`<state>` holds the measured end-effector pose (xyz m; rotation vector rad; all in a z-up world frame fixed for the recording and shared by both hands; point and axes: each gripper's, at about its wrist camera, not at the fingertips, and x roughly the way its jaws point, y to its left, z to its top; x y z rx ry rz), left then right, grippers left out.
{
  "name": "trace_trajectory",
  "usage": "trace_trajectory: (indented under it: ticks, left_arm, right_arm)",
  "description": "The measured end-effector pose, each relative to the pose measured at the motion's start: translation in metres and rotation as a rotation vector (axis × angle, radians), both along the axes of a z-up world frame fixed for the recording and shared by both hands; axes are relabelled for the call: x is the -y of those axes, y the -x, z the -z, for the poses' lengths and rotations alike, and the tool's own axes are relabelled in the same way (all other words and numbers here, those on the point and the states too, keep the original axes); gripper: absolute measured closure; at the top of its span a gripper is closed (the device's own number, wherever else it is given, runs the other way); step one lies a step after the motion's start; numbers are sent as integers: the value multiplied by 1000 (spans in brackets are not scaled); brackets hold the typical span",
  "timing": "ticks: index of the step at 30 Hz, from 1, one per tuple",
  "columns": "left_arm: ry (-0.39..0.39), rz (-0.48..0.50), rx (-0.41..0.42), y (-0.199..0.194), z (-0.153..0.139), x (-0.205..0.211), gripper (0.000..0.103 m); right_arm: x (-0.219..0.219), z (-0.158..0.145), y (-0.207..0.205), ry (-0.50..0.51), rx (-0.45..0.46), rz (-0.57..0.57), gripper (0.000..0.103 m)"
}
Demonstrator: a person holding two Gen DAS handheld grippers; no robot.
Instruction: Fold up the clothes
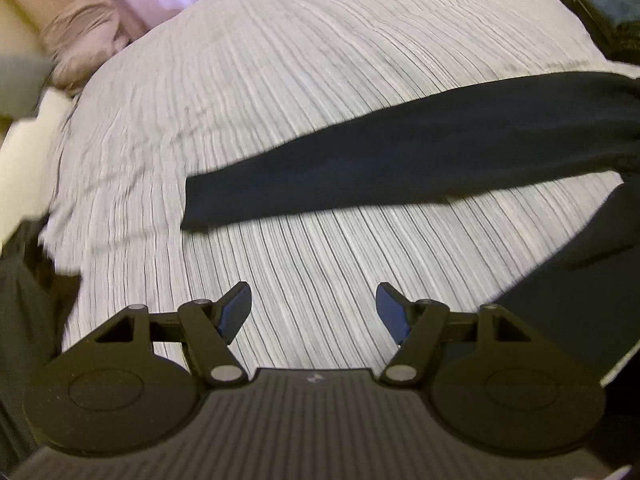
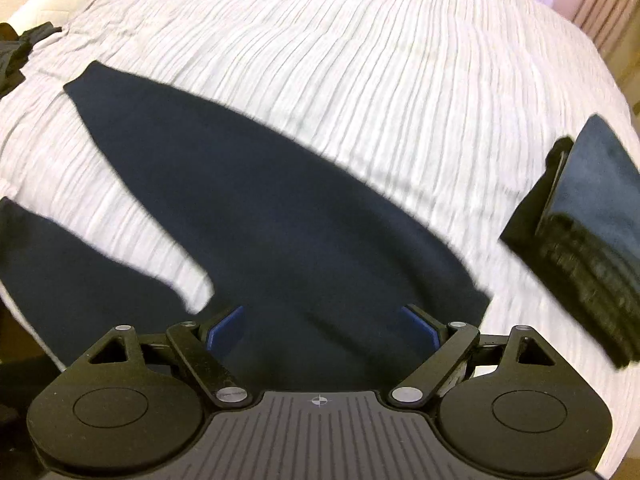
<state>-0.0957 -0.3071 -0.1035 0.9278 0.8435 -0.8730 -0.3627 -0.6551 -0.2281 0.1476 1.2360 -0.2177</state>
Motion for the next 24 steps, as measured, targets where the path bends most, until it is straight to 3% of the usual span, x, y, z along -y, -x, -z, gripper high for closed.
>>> trace_trajectory:
  ticks: [8, 17, 24]
  left_arm:
    - [-67, 224, -10, -92, 33, 86, 45]
    - [-194, 584, -38, -175, 146, 144, 46]
    - [-254, 693, -171, -226, 202, 162, 43]
  right_arm:
    - [38, 5, -32, -38, 55, 29, 16]
    - [42, 53, -78, -15, -20, 56, 16]
    - [42, 97, -97, 9, -91, 50, 16]
